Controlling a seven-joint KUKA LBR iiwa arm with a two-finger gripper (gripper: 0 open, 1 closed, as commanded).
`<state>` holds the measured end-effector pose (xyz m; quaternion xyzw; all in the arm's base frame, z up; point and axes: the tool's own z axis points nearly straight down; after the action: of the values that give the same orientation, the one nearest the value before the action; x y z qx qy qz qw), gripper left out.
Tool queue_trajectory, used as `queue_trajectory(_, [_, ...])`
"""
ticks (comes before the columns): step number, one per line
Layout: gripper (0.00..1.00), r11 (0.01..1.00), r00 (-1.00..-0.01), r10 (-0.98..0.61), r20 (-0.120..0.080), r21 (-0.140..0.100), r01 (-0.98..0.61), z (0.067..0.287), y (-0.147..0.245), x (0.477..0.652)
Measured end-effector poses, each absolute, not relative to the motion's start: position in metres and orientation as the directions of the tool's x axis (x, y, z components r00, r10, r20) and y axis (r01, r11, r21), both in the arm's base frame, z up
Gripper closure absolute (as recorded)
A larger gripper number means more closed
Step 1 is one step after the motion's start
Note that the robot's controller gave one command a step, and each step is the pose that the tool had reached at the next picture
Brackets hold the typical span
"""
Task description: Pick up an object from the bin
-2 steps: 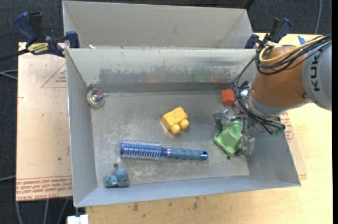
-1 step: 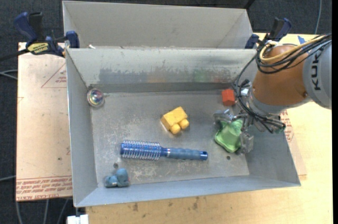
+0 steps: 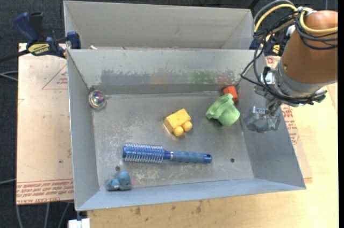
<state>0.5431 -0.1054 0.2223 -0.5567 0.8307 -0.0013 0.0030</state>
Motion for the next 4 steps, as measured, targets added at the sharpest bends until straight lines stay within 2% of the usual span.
queue_trajectory(1, [0.00,0.381,-0.381,-0.925,-0.003,-0.001,-0.925,0.221,-0.105,0.542])
queue_trajectory(2, [0.00,0.203,-0.203,-0.979,-0.007,-0.004,-0.979,0.218,-0.029,0.610])
queue_trajectory(3, [0.00,0.410,-0.410,-0.912,-0.001,0.004,-0.912,0.134,-0.061,0.615])
queue_trajectory(4, [0.00,0.429,-0.429,-0.903,-0.003,0.002,-0.903,0.085,-0.076,0.657])
